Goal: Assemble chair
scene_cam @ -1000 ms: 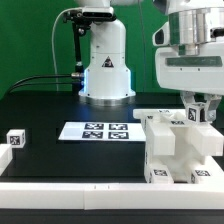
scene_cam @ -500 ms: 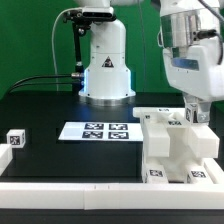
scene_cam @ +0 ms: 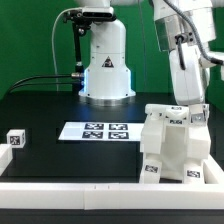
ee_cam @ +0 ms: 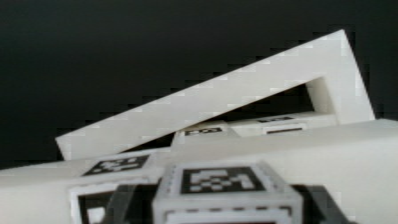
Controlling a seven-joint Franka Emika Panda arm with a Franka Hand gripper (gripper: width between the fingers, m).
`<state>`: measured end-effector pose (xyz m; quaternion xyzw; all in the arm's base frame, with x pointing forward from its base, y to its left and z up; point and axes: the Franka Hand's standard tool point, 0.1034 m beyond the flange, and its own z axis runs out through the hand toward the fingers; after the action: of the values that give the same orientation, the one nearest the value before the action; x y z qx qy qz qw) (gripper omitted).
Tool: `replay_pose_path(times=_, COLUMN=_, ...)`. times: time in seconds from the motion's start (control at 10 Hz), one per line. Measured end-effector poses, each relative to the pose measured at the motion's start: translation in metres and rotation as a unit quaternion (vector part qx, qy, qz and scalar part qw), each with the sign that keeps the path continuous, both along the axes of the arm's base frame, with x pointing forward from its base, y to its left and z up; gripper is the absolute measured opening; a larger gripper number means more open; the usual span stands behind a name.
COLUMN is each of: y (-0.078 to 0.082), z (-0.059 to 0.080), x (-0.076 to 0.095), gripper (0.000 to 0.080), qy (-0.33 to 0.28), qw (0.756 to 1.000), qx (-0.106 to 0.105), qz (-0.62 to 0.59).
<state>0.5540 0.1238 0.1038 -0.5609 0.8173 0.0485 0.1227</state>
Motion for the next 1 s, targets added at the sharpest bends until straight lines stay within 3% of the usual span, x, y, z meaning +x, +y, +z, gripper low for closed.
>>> replay_pose_path(times=0.2, y=0.000, z=0.000, x=0.000, gripper=0.0265, qy=0.000, qw=1.000, qx=0.000, qz=0.002)
replay_pose_path(times=0.3, y=0.000, z=-0.001, x=0.000, gripper=0.0484, qy=0.000, qw=1.000, qx=0.000, qz=0.003)
replay_pose_path(times=0.4, y=0.000, z=-0.001, x=0.000, gripper=0.0484, qy=0.000, qw=1.000, qx=-0.001, qz=0.003)
replay_pose_path(times=0.5, y=0.000, z=-0.001, x=0.000, gripper=0.0615, qy=0.000, qw=1.000, qx=-0.001, qz=0.003)
replay_pose_path(times=0.7, y=-0.002, z=0.002, x=0.000, gripper=0.0643, qy=-0.004, qw=1.000, qx=-0.002, qz=0.020)
replay_pose_path(times=1.0, y=-0.033, z=0.045, x=0.006, gripper=0.0649, qy=-0.057, qw=0.995, qx=0.002, qz=0.086)
